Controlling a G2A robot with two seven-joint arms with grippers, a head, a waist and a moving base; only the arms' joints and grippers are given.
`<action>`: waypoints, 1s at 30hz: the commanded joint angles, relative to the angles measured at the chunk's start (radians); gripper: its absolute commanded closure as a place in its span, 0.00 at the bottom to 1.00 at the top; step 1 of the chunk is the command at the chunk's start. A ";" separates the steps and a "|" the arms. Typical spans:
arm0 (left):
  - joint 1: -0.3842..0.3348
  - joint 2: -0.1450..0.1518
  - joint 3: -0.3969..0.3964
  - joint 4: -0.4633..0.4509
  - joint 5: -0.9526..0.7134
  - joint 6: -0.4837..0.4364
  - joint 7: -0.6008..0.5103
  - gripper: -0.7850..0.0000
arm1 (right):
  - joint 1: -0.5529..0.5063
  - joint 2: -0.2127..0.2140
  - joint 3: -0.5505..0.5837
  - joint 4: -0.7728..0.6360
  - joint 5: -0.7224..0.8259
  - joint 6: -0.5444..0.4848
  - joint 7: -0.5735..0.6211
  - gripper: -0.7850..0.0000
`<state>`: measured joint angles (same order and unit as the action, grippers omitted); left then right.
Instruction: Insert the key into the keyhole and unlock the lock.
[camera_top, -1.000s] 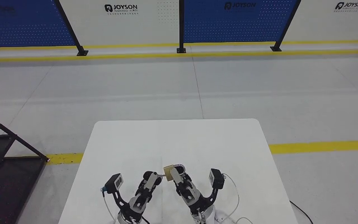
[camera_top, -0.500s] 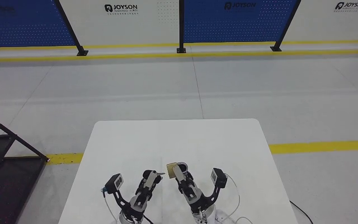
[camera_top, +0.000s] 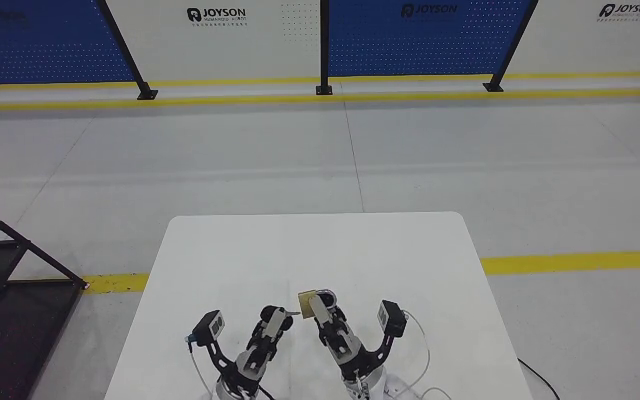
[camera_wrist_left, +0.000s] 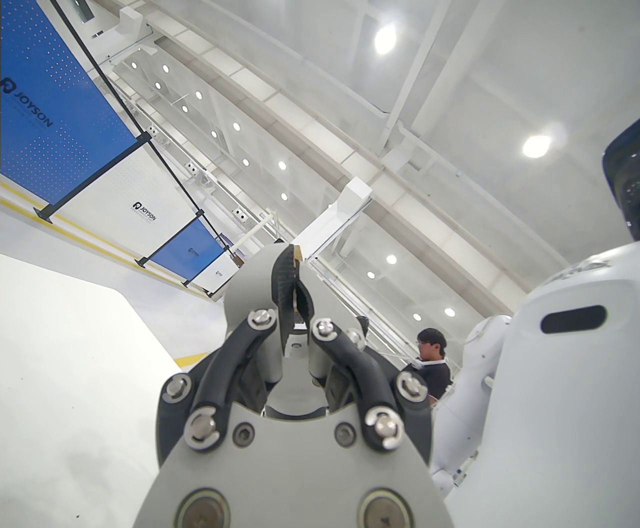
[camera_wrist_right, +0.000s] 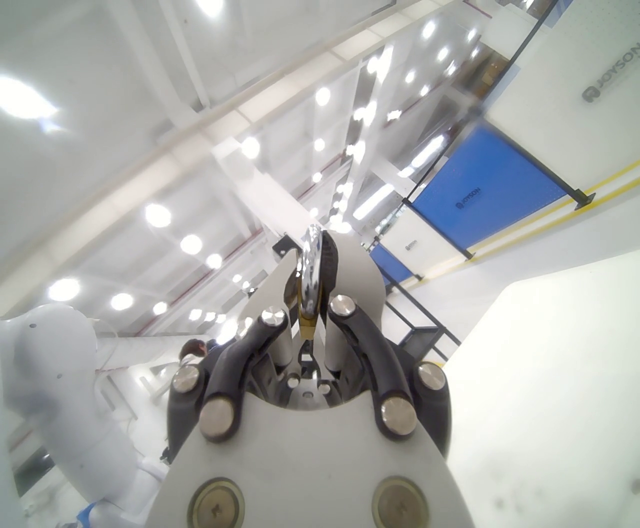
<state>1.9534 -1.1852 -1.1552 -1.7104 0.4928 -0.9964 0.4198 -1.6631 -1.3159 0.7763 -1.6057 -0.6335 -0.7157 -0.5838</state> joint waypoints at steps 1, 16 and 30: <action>-0.008 -0.004 -0.001 -0.005 0.008 0.024 0.012 1.00 | 0.002 -0.002 -0.002 -0.010 0.021 0.012 0.015 1.00; -0.012 -0.026 0.016 0.007 0.017 -0.016 0.118 1.00 | 0.025 -0.022 -0.013 0.011 0.012 0.041 -0.069 1.00; -0.042 -0.049 0.041 0.047 0.059 -0.016 0.159 1.00 | 0.034 -0.020 -0.025 0.013 0.010 0.042 -0.039 1.00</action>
<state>1.9120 -1.2330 -1.1144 -1.6642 0.5512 -1.0112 0.5771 -1.6294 -1.3358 0.7524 -1.5936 -0.6230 -0.6740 -0.6252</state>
